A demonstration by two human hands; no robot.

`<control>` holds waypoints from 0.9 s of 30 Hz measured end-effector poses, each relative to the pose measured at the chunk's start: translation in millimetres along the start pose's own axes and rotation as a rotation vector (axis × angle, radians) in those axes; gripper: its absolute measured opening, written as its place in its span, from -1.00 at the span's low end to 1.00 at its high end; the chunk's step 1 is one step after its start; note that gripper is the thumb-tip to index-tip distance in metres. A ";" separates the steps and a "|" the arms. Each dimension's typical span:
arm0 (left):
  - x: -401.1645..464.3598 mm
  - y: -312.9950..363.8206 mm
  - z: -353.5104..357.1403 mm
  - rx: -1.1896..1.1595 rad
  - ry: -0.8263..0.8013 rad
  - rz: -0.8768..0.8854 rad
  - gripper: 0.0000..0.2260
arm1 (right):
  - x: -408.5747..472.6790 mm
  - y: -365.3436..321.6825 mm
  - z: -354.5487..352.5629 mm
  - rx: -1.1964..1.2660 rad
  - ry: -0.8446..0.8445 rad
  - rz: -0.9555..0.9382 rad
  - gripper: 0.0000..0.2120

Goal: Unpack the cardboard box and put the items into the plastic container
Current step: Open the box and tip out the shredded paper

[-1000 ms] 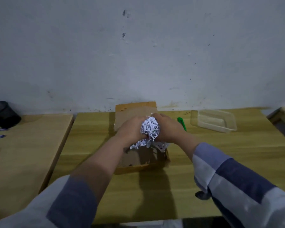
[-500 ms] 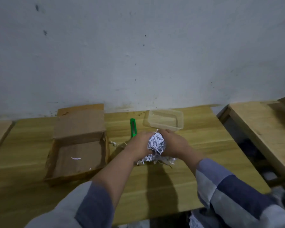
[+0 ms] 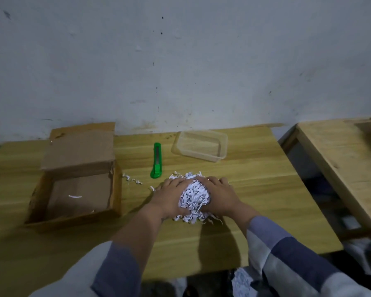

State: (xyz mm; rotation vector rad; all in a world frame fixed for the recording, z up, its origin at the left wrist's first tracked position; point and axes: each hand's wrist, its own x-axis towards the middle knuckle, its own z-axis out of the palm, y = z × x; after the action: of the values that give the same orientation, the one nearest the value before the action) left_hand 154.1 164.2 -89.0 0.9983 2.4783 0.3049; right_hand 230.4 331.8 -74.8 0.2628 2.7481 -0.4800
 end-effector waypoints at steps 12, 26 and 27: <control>-27.9 -30.3 -76.6 -0.092 0.025 -0.076 -0.20 | 19.1 -70.6 -79.9 -0.028 -0.206 -0.067 -0.22; -144.4 -203.6 -89.9 0.015 0.318 -0.387 -0.32 | 60.2 -250.2 -33.9 0.119 -0.067 -0.362 -0.58; -149.9 -215.5 -86.5 0.012 0.317 -0.408 -0.27 | 63.5 -258.9 -25.5 0.108 -0.078 -0.363 -0.58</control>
State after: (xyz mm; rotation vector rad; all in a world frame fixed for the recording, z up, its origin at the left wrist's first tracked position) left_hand 78.6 -97.6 -42.6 0.4520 2.8948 0.3341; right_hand 103.1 108.9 1.4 -0.2302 2.7012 -0.7153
